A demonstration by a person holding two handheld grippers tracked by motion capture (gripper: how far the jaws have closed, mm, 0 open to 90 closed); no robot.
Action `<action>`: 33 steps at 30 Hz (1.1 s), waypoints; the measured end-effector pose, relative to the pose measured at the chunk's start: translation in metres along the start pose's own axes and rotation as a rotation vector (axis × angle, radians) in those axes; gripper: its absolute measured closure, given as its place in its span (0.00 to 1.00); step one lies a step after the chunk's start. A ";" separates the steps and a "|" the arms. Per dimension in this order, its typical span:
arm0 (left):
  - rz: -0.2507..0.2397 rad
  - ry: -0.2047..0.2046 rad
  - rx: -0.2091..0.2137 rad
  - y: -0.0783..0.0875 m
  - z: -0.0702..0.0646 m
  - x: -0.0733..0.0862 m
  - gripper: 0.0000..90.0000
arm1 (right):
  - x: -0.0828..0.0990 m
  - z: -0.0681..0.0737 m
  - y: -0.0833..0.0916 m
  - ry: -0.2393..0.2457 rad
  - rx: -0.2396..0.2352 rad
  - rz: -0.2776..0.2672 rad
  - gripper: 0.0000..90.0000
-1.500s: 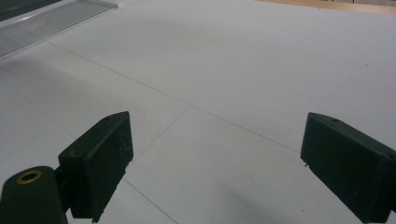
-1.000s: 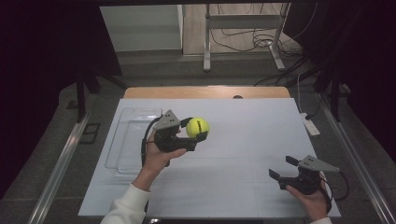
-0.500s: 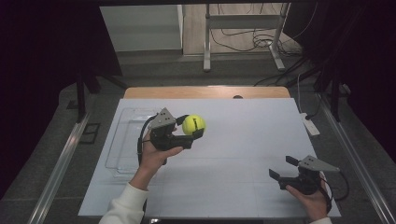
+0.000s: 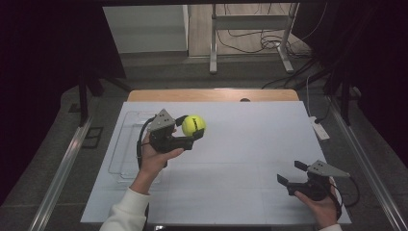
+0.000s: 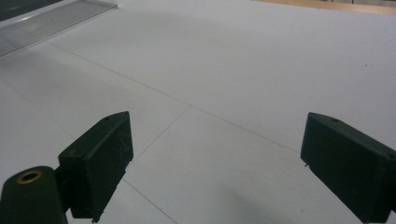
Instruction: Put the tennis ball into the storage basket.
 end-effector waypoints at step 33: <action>-0.042 0.021 -0.079 0.014 0.025 -0.006 0.30 | 0.000 0.000 0.000 -0.005 -0.001 -0.002 0.11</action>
Point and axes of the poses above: each handheld gripper's, and its own axes: y roughly backward along the jaws, x roughly out of its underside, z roughly to its left, the point moved 5 cm from there along -y, roughly forward along the jaws, and after that the axes turned 10 degrees about y, right-handed, at the moved point
